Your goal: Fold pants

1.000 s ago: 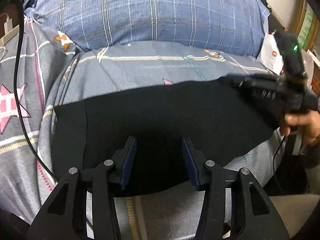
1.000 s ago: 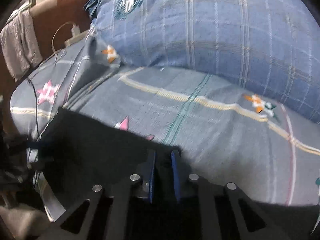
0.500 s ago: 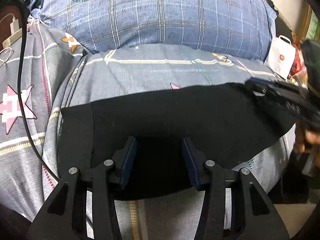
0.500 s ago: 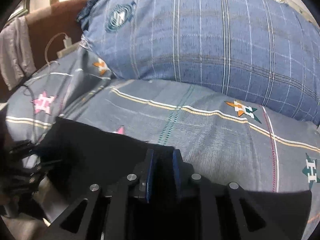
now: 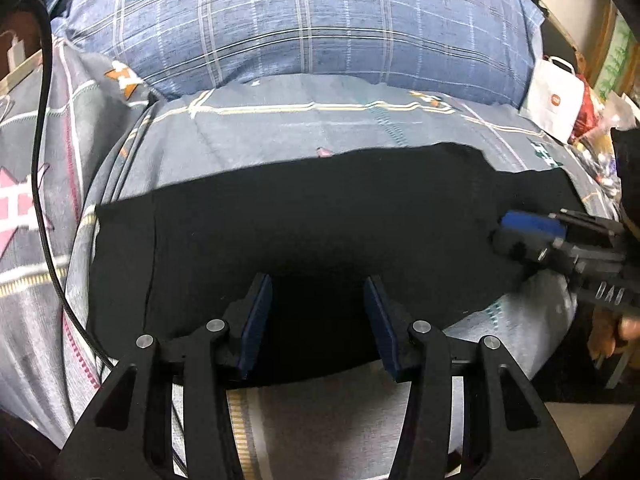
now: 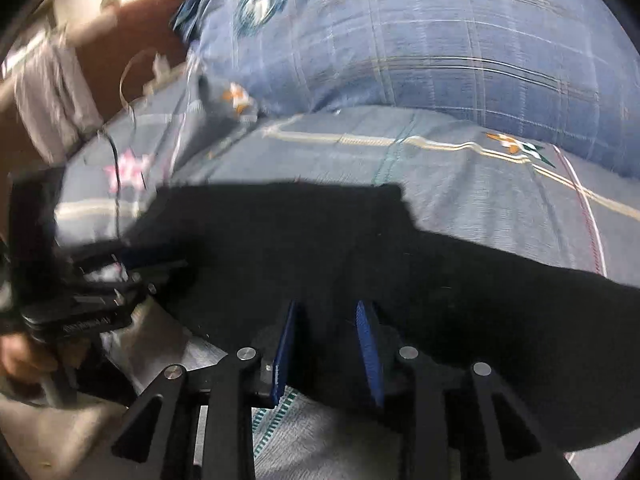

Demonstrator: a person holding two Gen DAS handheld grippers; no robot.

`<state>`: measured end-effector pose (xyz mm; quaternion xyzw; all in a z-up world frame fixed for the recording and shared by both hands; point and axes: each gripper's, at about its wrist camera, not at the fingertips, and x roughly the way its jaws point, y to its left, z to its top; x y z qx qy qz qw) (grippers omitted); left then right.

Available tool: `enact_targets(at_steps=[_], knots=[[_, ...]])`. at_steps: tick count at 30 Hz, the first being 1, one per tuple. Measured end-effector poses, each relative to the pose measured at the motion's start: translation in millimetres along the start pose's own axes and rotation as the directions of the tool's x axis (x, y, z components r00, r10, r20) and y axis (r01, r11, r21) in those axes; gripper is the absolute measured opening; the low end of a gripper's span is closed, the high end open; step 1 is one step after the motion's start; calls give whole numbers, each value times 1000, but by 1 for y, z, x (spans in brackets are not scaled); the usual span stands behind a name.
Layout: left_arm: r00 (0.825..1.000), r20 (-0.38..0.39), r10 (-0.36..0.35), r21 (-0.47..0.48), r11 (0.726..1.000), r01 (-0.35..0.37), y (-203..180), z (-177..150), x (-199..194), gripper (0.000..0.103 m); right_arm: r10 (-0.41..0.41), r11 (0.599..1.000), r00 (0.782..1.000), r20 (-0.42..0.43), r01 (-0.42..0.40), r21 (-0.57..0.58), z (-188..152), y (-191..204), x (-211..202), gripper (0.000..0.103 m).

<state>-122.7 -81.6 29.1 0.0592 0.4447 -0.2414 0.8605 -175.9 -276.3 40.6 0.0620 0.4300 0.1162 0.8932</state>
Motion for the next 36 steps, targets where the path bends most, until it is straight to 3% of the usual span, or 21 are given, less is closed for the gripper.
enact_targets(at_steps=[1,4,6,10,12,18,23,25,26,28,32,36], knots=[[1000,11,-2,6,1000,2,-2,4,-3,48,-2,999,1000,23,1,35,1,-10,-10,31],[998,45,-33,30,999,32,-14,21,-10,49,-110,982,991,76,96,163,-2,-52,-45,36],[995,63,-72,51,996,68,-29,34,-9,60,-212,946,975,70,187,266,-9,-88,-68,41],[990,54,-132,101,987,126,-61,54,4,60,-363,847,932,10,325,421,-28,-160,-106,41],[988,38,-148,135,981,142,-80,62,17,60,-389,829,921,-11,355,432,-29,-185,-118,41],[984,-36,-173,155,972,176,-113,77,51,60,-379,856,920,-101,390,340,-18,-226,-109,41],[985,-32,-167,152,974,170,-123,83,54,60,-379,879,911,-165,410,243,-15,-236,-82,41],[986,-38,-164,146,975,168,-123,84,56,60,-349,890,928,-131,372,264,-17,-242,-84,35],[986,-39,-162,144,976,166,-123,85,57,60,-343,897,932,-120,363,254,-17,-241,-85,22],[987,-39,-155,141,977,159,-123,84,57,60,-356,906,929,-97,369,207,-16,-233,-88,17],[988,-31,-153,117,981,156,-118,84,51,60,-383,909,923,-36,383,161,-15,-219,-112,16],[989,-11,-145,90,985,146,-109,82,44,60,-400,902,916,-30,399,164,-18,-219,-118,16]])
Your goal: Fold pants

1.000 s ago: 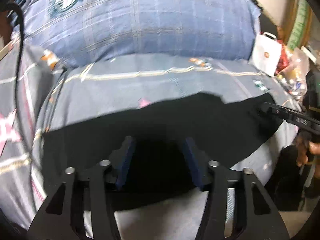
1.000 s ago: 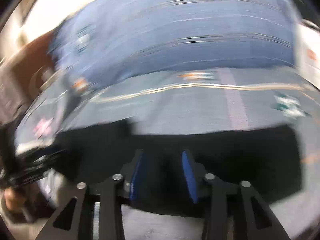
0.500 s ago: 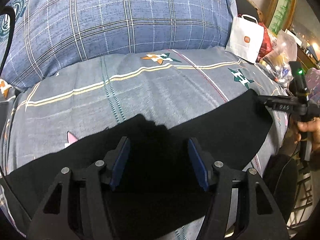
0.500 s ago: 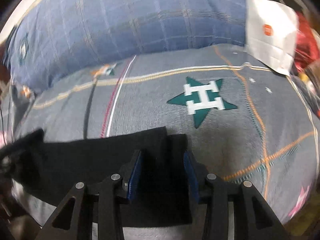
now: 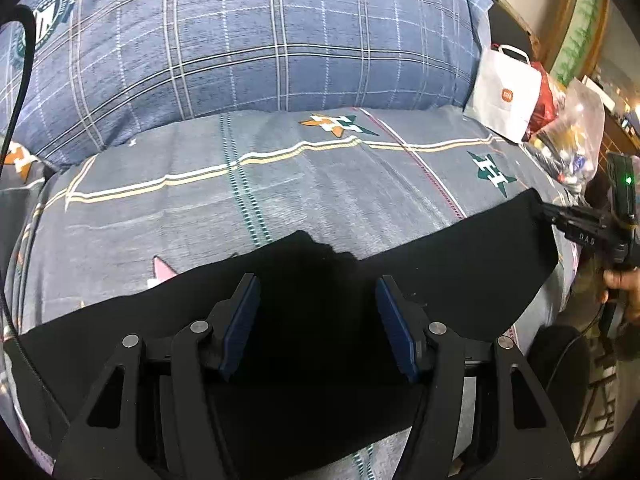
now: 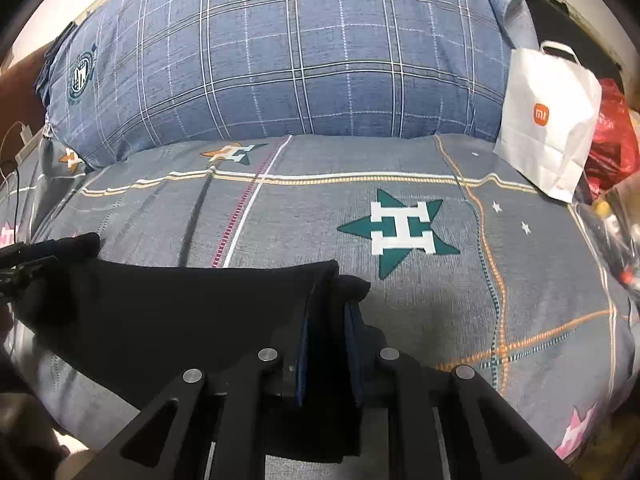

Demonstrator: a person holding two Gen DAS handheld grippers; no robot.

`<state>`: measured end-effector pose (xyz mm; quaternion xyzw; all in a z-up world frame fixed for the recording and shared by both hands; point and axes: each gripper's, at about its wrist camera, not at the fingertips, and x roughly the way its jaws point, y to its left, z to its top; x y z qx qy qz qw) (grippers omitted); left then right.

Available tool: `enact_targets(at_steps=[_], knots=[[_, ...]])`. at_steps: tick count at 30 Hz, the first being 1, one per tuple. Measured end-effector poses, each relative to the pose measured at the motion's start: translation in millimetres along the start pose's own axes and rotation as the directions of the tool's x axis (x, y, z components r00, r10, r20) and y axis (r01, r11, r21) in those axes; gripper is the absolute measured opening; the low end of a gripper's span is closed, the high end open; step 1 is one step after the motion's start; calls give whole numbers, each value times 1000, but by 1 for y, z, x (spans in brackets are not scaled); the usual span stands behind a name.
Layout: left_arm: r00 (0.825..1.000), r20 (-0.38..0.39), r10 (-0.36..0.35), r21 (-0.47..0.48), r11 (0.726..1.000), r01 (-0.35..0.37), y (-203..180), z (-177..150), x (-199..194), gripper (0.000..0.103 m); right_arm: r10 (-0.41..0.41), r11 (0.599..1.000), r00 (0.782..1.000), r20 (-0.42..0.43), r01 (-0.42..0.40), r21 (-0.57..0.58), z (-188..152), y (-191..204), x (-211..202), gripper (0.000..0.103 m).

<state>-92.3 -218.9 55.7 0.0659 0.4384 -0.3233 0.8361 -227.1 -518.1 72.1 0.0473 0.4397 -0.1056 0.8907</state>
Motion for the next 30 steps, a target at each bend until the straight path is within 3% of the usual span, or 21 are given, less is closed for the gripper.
enact_targets(at_steps=[4,9,13,16,20,21,23,30], knots=[[1000,-21,4,7,1000,-4,-1,-4,4,60,4,997,998,-60,0,71,-4,-12,18,16],[1000,-25,11,16,1000,-11,-3,-8,7,60,-15,991,999,37,10,133,-4,-29,-10,19],[1000,-31,2,5,1000,-2,-4,-8,10,60,39,995,998,49,-43,88,-3,-21,-17,20],[999,-32,2,8,1000,-1,-6,-9,11,60,31,999,999,6,-32,33,-2,-12,-4,20],[999,-34,2,6,1000,-1,-5,-8,11,60,83,995,995,-59,-79,61,-5,-15,26,19],[999,-34,4,5,1000,-4,-4,-8,10,60,94,994,994,-60,-90,59,-6,-13,29,13],[999,-34,10,1,1000,-10,-3,-7,10,60,93,996,995,-48,-92,19,-8,-5,29,7],[999,-23,31,-14,999,-32,0,-5,13,60,52,999,998,19,-52,-17,-6,-7,0,6]])
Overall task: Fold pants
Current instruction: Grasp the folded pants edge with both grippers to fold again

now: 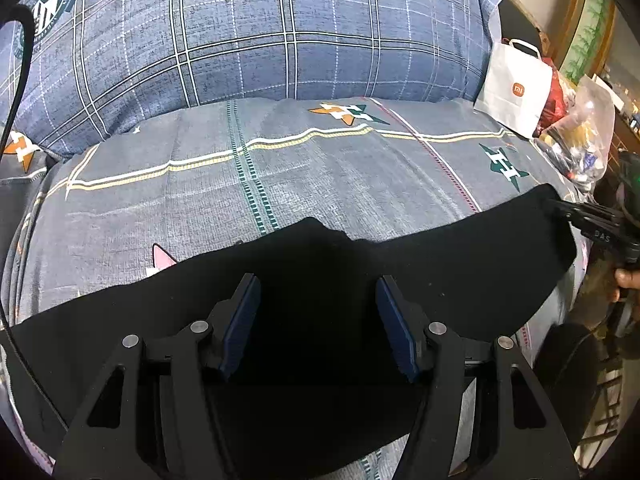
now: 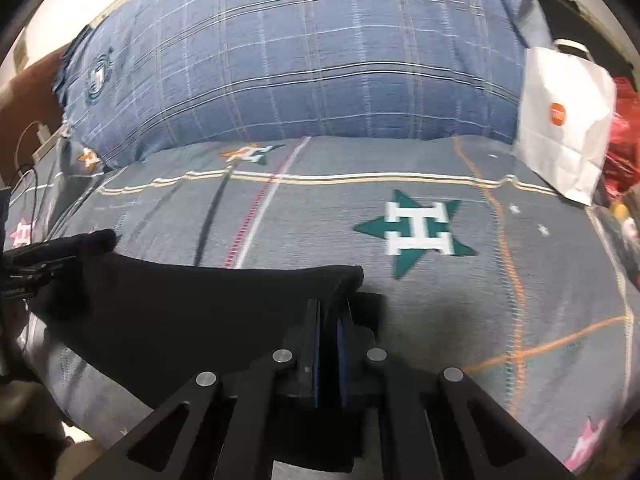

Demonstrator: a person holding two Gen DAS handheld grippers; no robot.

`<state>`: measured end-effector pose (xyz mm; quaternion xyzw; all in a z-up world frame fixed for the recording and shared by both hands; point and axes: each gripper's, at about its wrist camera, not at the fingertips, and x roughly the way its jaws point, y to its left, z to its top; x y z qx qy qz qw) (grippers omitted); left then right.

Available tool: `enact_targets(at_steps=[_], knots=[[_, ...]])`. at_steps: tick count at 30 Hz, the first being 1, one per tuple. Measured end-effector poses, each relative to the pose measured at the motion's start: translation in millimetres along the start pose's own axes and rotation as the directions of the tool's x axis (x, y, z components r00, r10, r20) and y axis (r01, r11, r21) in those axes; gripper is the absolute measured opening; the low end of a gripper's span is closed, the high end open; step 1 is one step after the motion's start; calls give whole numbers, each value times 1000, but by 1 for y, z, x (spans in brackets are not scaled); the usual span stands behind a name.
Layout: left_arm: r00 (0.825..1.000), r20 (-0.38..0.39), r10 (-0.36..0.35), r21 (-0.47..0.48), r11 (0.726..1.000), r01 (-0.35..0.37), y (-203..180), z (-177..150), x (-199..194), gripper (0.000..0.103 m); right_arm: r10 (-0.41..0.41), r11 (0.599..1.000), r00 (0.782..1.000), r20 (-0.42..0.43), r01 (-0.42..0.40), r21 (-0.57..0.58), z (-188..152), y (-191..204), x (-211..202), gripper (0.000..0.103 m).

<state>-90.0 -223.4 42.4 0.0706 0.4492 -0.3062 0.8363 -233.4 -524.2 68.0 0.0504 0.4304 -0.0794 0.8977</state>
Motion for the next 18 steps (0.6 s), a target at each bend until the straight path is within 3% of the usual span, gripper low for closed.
enact_targets(at_steps=[7,13,16,18], knots=[[999,8,39,16,999,-39,-2,-4,6,60,-89,996,993,-82,87,-29,-9,5,27,6],[999,20,45,-2,999,-45,3,-3,0,60,-88,995,993,-79,92,48,-1,0,13,8],[998,26,53,-15,999,-52,7,-5,-6,60,-105,993,994,-38,107,49,3,10,-3,10],[998,33,59,-21,998,-58,11,-7,-11,60,-74,995,997,-15,75,63,5,21,-15,12]])
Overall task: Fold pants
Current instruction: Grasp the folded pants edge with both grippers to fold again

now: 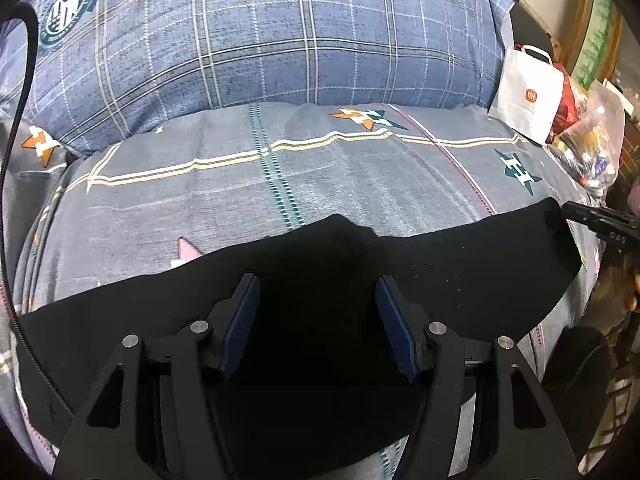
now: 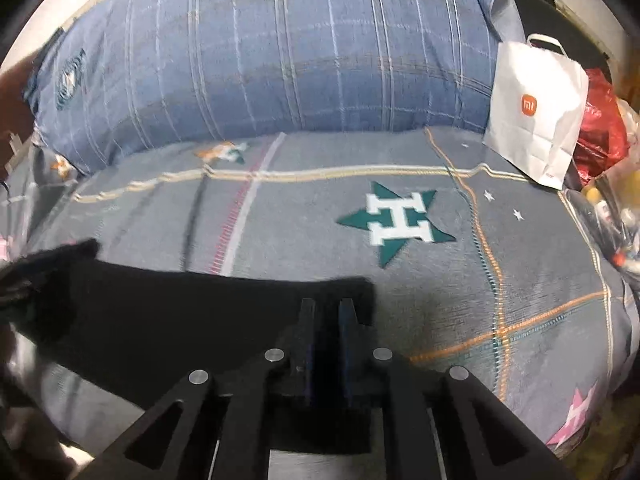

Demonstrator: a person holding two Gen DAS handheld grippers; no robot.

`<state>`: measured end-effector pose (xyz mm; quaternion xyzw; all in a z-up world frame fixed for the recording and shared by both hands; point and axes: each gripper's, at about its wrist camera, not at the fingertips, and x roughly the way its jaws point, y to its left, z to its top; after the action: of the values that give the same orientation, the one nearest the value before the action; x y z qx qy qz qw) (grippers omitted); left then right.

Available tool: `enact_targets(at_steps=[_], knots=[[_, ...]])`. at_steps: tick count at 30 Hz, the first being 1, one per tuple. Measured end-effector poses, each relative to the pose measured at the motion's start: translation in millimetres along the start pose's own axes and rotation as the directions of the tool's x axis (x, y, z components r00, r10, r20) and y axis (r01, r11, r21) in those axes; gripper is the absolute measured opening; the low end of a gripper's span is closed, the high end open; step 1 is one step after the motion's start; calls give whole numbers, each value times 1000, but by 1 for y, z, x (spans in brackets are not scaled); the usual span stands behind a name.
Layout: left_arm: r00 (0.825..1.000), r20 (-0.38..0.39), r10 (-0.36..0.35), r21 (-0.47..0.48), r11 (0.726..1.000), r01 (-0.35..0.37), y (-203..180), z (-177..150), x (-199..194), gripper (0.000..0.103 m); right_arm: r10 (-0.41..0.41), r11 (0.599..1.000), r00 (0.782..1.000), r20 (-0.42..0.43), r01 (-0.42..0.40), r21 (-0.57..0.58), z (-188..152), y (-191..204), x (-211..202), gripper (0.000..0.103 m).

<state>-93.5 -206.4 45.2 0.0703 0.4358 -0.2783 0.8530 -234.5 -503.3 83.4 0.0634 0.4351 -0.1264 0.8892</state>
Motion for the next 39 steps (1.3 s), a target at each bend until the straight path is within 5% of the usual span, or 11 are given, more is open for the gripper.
enact_targets(at_steps=[7,14,22,28,39], knots=[[999,10,47,-55,997,-47,29,-12,-18,60,223,975,974,25,-223,-25,-3,62,-15,29],[994,21,107,-137,985,-103,72,-30,-43,60,349,928,936,-46,-352,-126,-10,156,11,30],[984,4,175,-295,941,-166,138,-70,-63,60,447,871,894,-43,-445,-208,7,244,35,30],[987,17,160,-253,956,-150,136,-79,-65,60,361,905,929,-84,-371,-206,16,265,74,30],[971,117,209,-266,949,-172,149,-91,-98,60,315,921,947,-57,-320,-224,-22,276,-2,38]])
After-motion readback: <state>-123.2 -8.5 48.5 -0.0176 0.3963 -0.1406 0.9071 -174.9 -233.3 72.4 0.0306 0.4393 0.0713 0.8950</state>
